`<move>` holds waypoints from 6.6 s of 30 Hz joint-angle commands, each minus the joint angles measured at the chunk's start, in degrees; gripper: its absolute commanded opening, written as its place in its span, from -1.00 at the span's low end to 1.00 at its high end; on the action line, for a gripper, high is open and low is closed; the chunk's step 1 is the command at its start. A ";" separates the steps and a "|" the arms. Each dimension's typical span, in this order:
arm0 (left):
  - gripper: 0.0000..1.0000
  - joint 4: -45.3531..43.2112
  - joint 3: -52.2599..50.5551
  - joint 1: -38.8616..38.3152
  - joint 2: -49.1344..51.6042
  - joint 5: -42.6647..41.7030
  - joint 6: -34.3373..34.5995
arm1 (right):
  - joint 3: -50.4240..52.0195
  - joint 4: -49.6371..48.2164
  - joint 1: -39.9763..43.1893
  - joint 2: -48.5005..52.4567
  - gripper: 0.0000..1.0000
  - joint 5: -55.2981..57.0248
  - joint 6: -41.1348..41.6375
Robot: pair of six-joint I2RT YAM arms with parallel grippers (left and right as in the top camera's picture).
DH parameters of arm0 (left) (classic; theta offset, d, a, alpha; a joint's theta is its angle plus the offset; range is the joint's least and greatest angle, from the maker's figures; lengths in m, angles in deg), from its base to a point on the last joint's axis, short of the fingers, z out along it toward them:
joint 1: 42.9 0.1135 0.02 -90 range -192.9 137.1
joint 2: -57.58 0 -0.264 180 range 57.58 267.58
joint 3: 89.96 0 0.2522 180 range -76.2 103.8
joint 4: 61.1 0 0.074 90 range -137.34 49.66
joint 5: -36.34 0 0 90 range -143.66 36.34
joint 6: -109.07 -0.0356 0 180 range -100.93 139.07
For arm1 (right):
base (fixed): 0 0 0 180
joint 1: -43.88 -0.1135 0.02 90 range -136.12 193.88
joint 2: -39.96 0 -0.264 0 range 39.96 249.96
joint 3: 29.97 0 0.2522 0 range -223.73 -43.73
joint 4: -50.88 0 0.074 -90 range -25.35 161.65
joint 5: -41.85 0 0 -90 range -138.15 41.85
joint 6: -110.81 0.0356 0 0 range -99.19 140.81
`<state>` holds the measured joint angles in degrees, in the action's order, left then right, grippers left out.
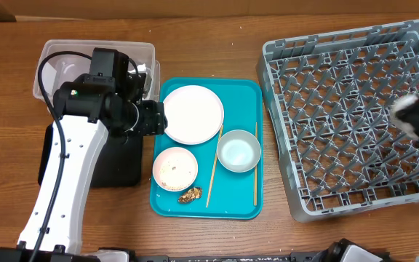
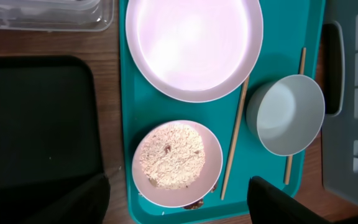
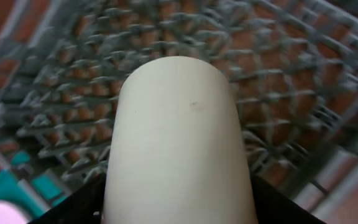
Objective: Sort waste into correct bins and load items into the dishwasher
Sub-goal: 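Place the cup upside down in the dish rack with the right gripper, then grasp the rim of the pink rice bowl with the left gripper, then tip the rice bowl over the black tray to dump the rice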
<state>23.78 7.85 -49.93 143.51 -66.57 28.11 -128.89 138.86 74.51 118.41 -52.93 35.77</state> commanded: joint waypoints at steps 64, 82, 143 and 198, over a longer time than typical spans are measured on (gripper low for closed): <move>0.49 1.18 0.13 -2.51 -0.02 1.53 0.42 | -0.57 4.55 -11.19 8.26 0.78 -21.88 -11.69; 0.29 -13.09 -21.79 -27.19 1.07 13.99 14.38 | -0.57 7.19 -23.19 3.21 0.93 -2.91 -2.32; -0.91 -8.66 -9.42 1.33 4.76 -7.87 3.15 | -0.57 7.19 -23.19 3.21 0.96 -1.66 -2.95; -0.92 -9.60 -22.88 47.25 22.40 -77.70 -20.15 | -0.57 7.56 -23.19 3.21 0.96 -1.22 -2.97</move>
<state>13.79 -14.73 -3.00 165.41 -142.00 7.95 -128.89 146.58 51.60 122.61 -54.74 32.77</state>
